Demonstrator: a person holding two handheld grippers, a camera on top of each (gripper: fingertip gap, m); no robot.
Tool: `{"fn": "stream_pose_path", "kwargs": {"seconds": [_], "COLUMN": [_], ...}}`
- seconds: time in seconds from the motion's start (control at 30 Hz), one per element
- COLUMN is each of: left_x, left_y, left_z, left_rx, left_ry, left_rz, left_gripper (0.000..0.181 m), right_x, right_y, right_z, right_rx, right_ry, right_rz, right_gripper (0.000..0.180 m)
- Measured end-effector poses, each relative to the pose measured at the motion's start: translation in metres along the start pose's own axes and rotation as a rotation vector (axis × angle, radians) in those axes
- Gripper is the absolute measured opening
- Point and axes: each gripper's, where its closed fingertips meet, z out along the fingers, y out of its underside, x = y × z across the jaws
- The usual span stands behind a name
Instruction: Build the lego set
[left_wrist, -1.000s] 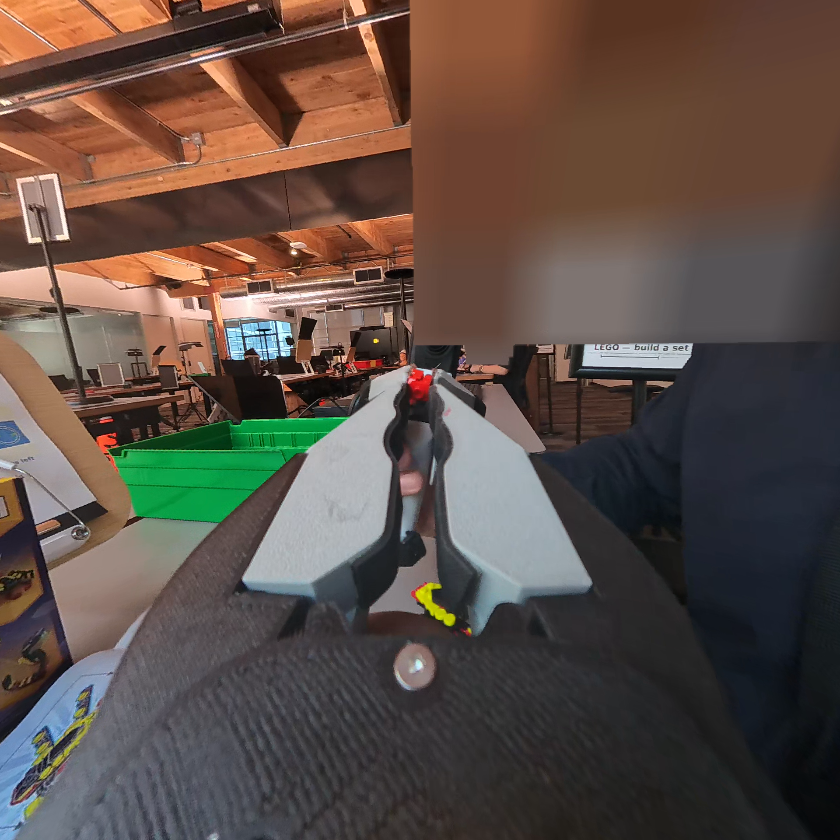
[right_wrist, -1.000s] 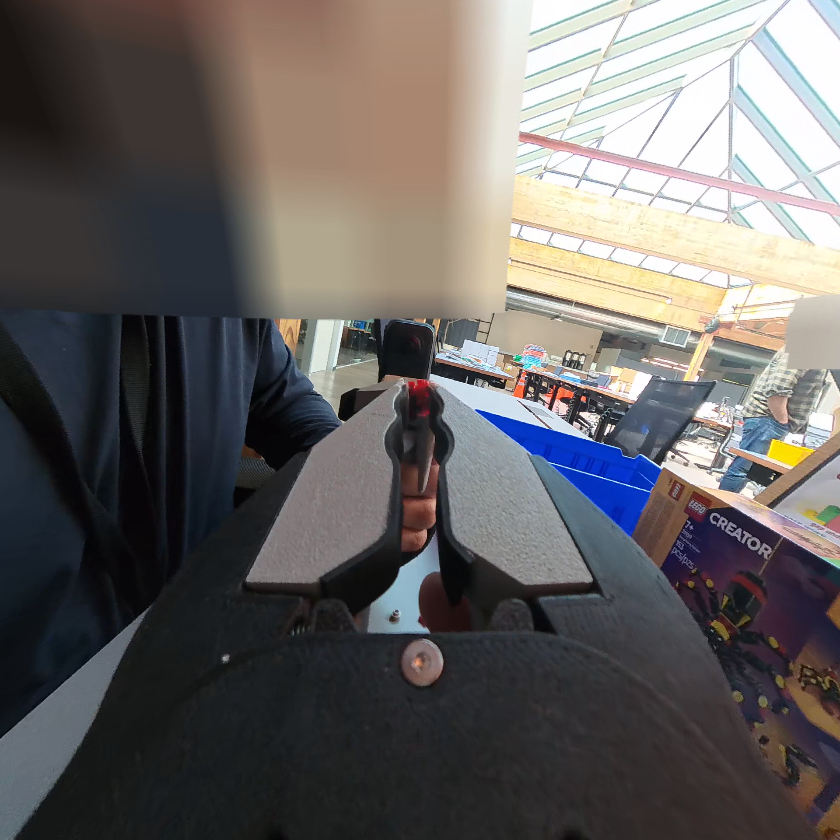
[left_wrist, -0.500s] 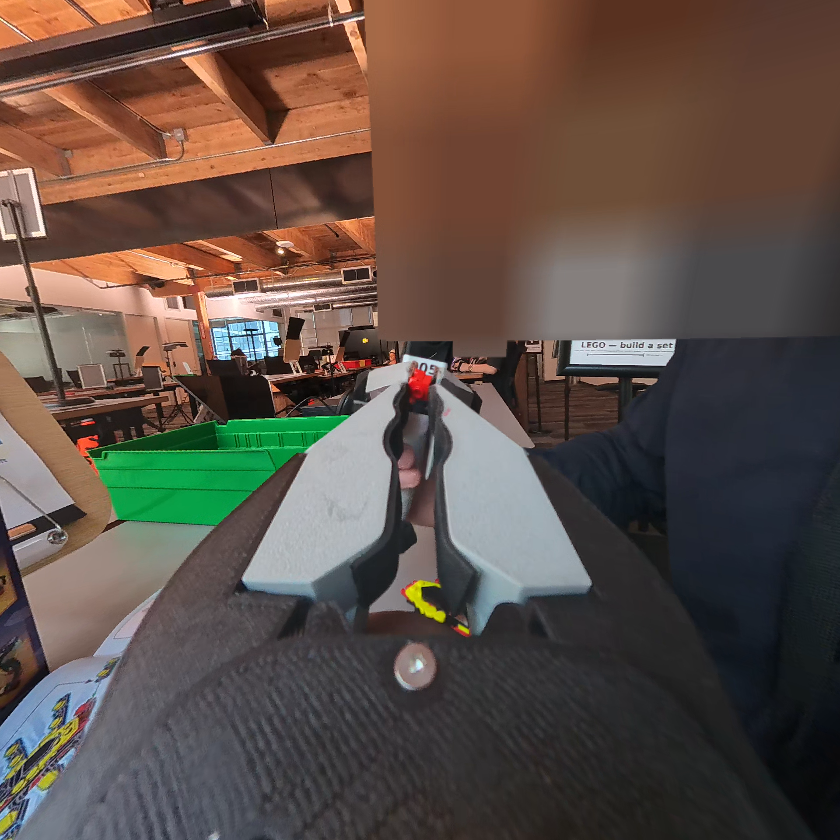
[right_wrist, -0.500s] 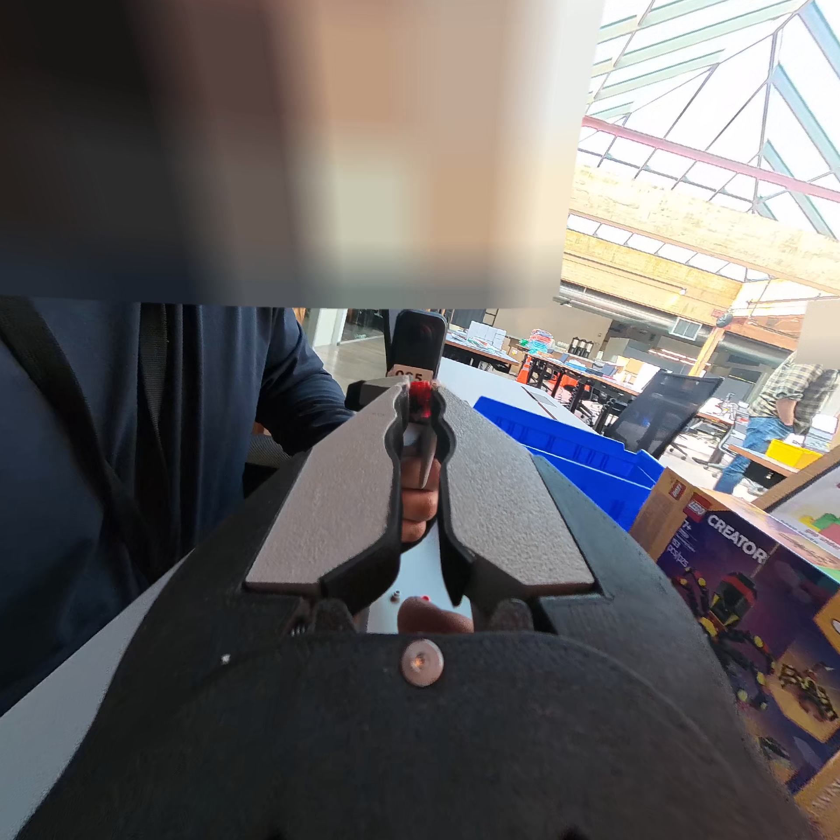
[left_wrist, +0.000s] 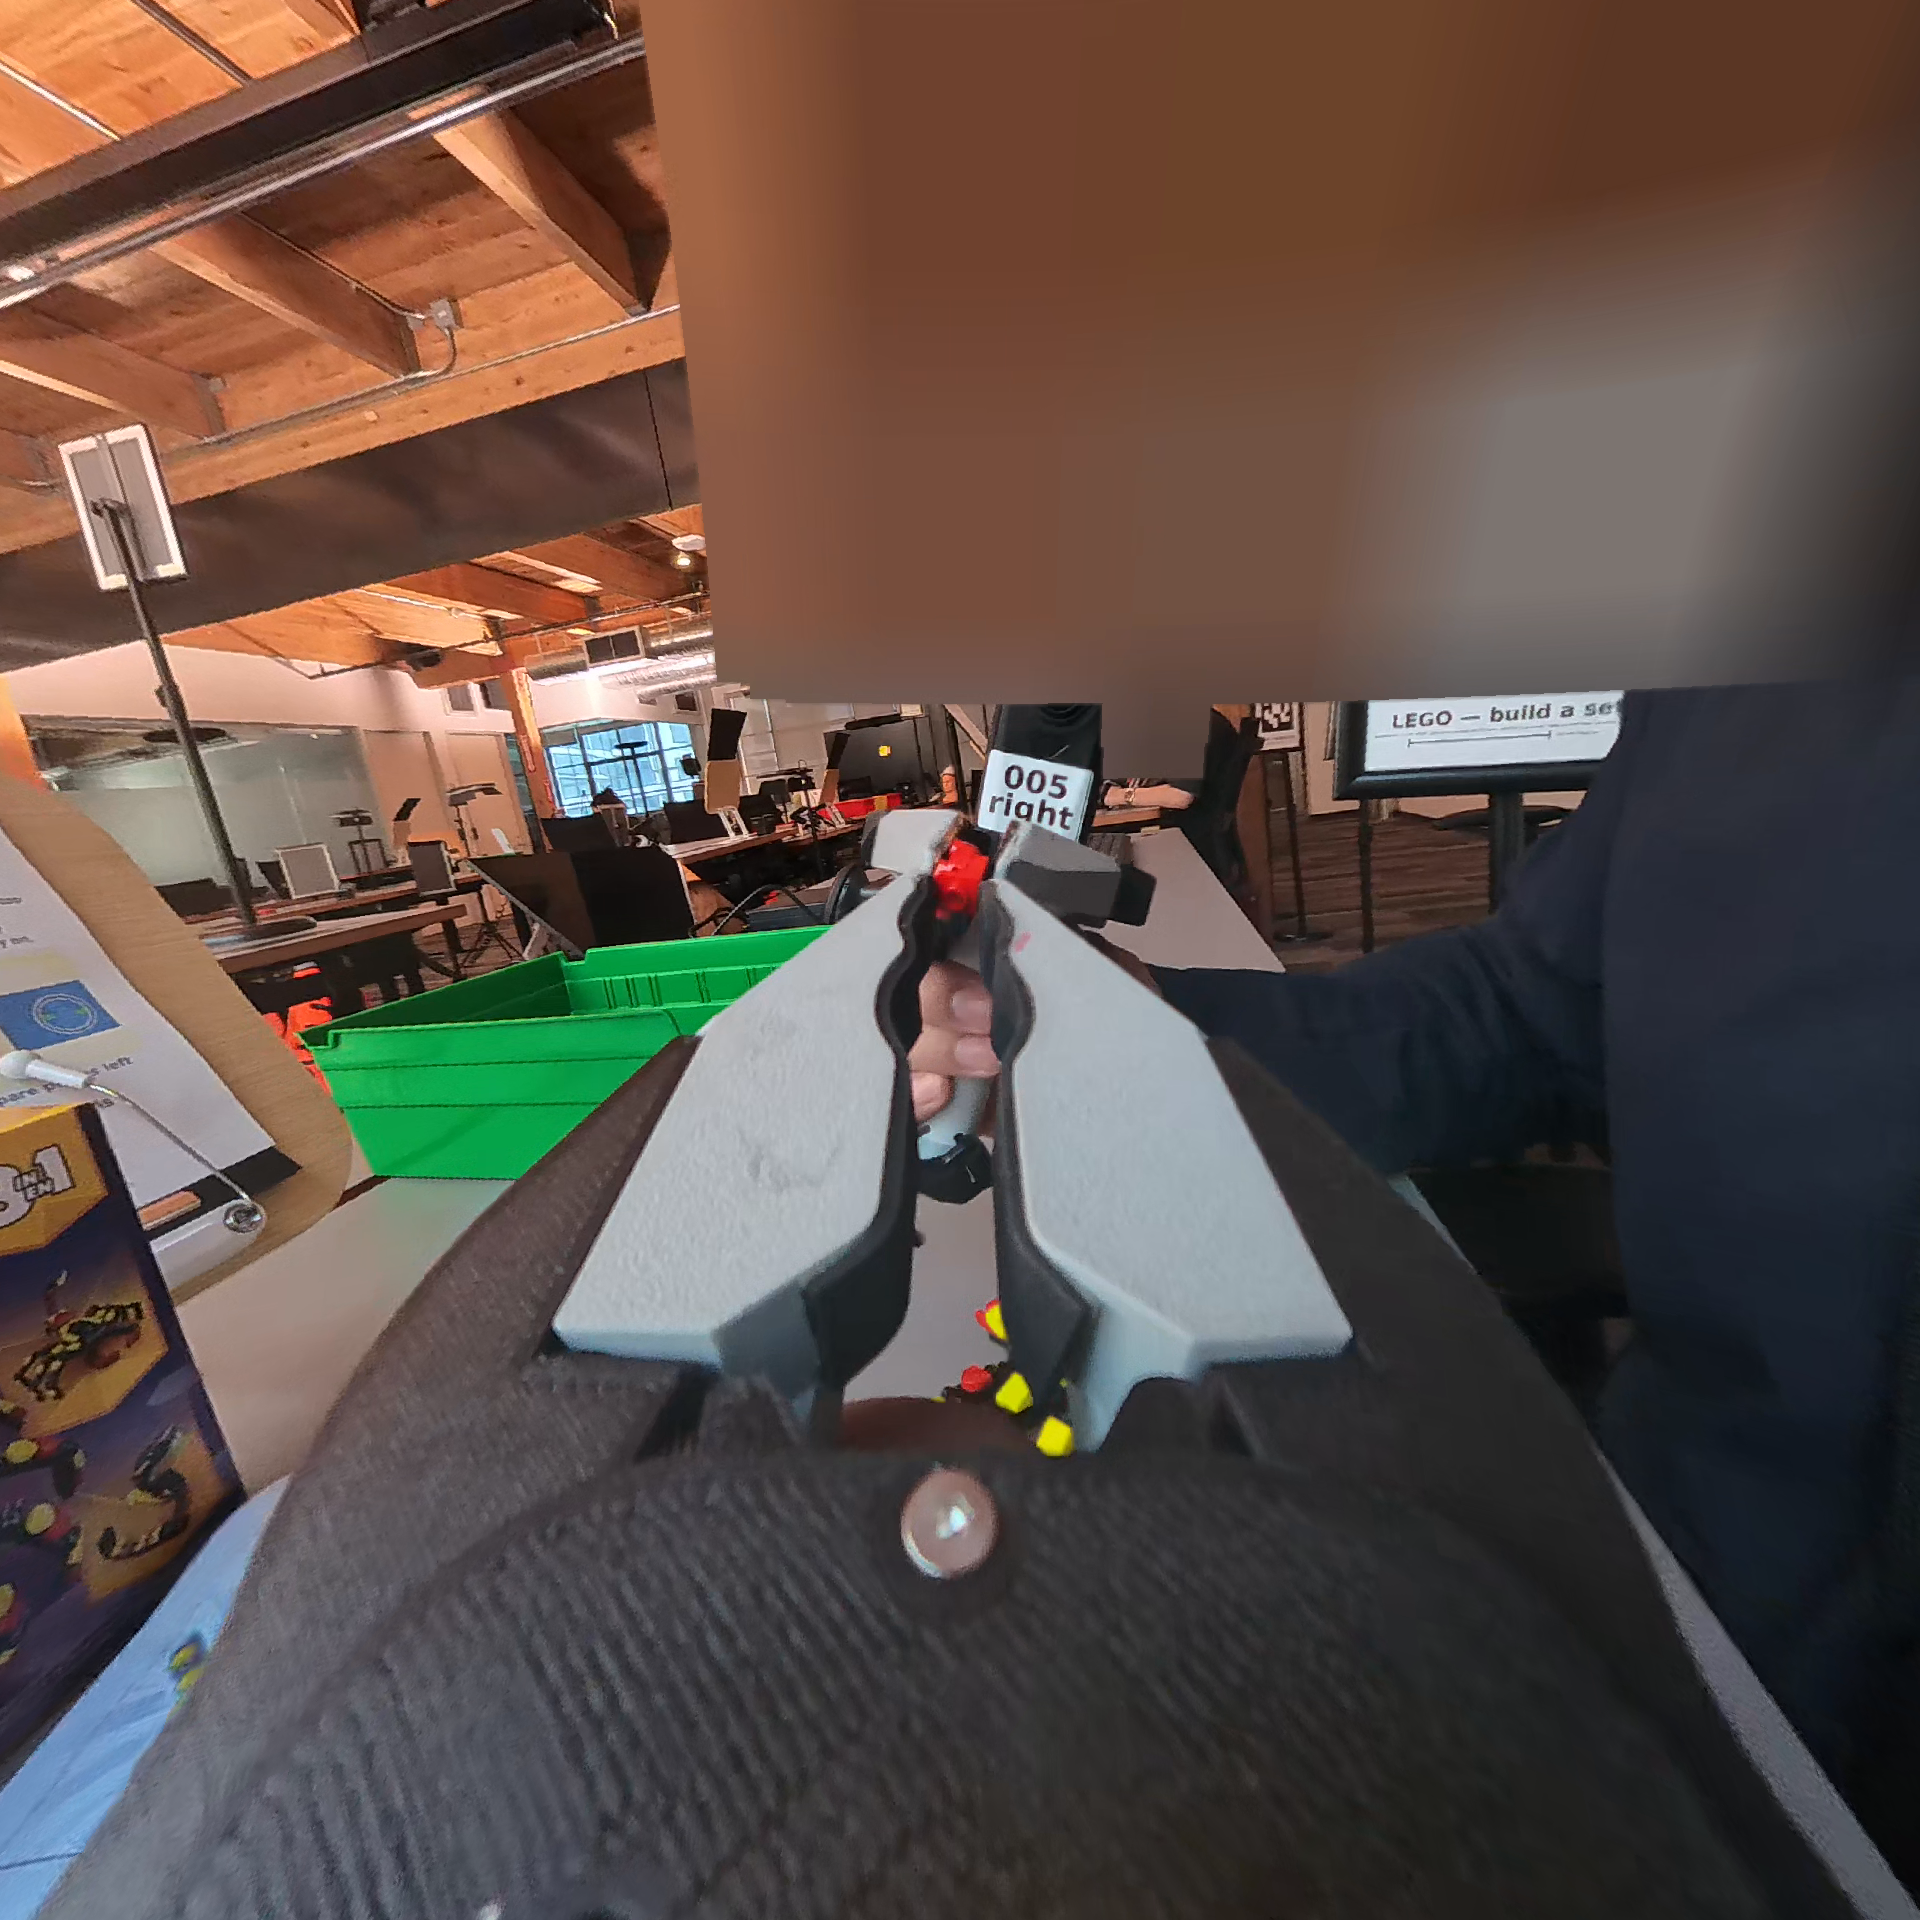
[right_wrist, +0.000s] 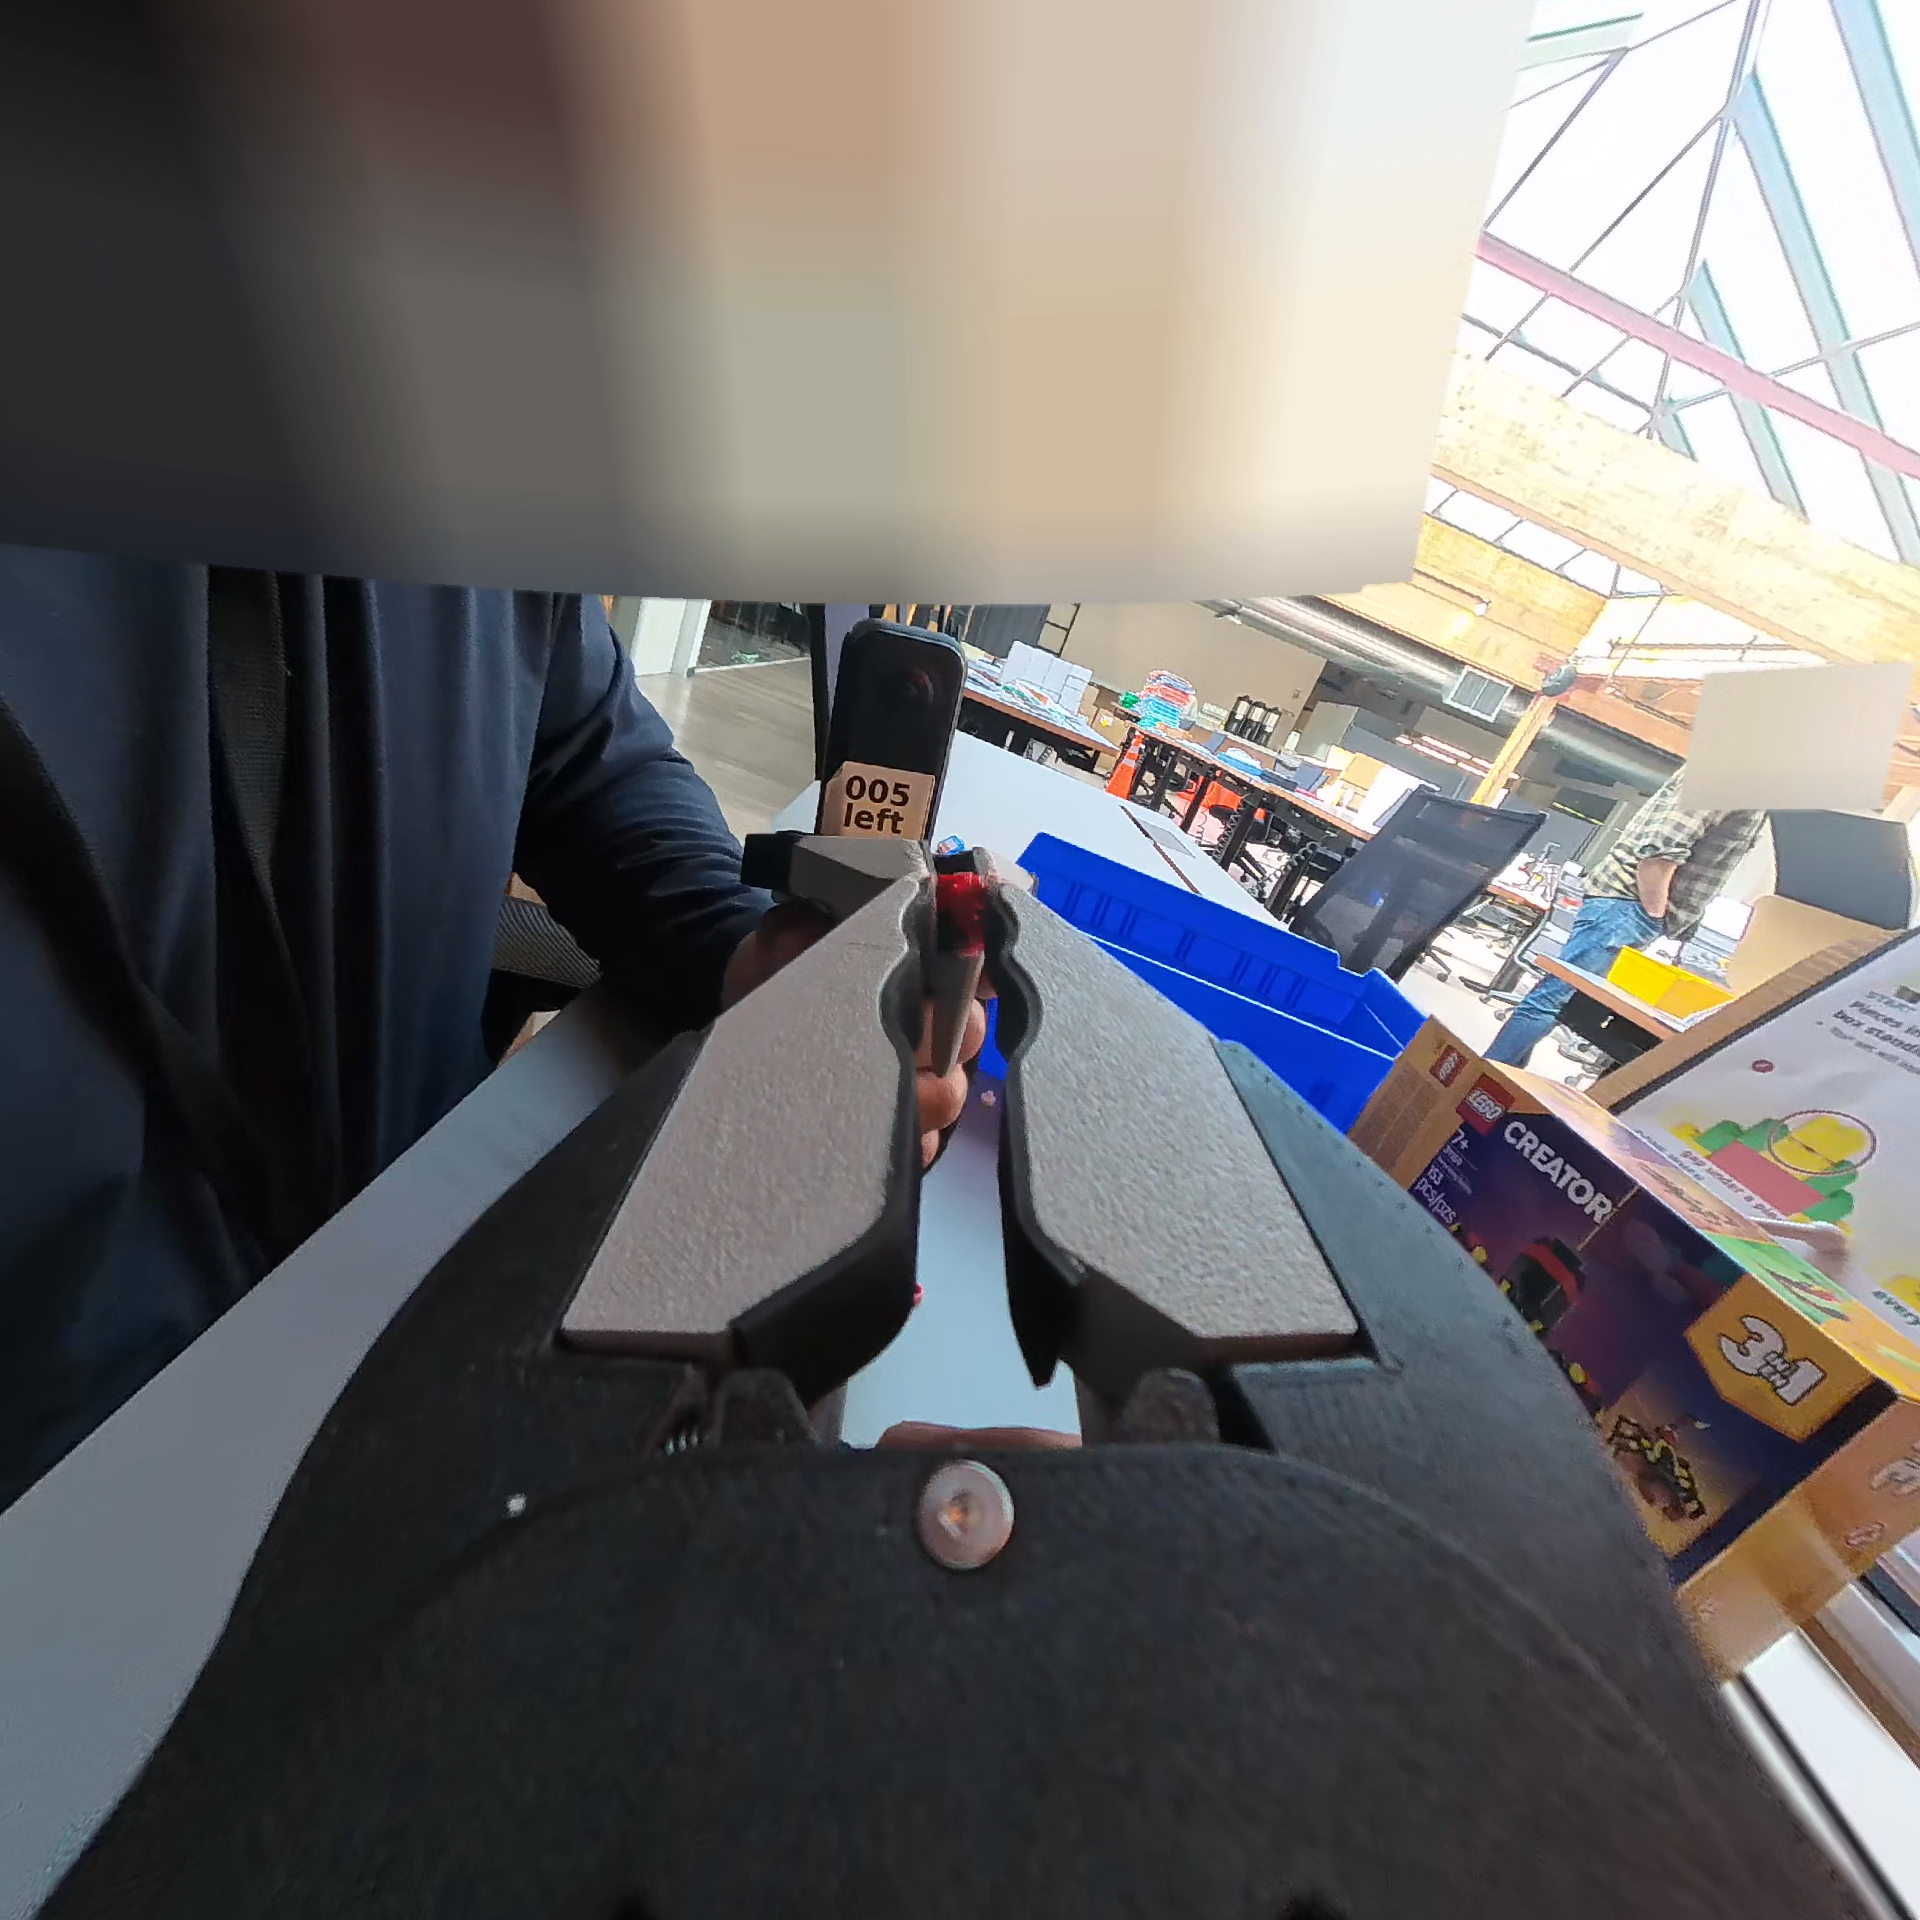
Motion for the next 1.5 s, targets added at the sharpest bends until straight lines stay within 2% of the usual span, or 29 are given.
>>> {"fn": "stream_pose_path", "kwargs": {"seconds": [0.17, 0.33, 0.67, 1.0, 1.17, 1.5], "left_x": [0.008, 0.015, 0.025, 0.009, 0.009, 0.014], "left_y": [0.0, 0.002, -0.001, -0.005, -0.011, -0.012], "left_z": [0.0, -0.002, -0.004, -0.002, 0.0, -0.001], "left_rx": [-0.026, -0.066, -0.048, 0.021, 0.076, 0.058], "left_ry": [0.02, 0.077, 0.112, -0.007, -0.03, 0.023], "left_rz": [0.093, 0.149, 0.118, 0.137, 0.058, 0.022], "left_gripper": [0.005, 0.005, 0.004, 0.005, 0.005, 0.005], "right_x": [-0.008, -0.016, -0.025, -0.008, -0.006, -0.011], "right_y": [-0.002, -0.001, -0.004, -0.005, -0.011, -0.011], "right_z": [0.0, 0.0, 0.001, 0.004, 0.004, 0.005], "right_rx": [-0.006, 0.014, 0.022, -0.002, 0.077, 0.06], "right_ry": [-0.031, -0.094, -0.14, 0.014, 0.007, -0.026], "right_rz": [-0.041, 0.026, 0.032, -0.019, 0.055, 0.056], "right_gripper": [0.005, 0.005, 0.006, 0.004, 0.004, 0.005]}}
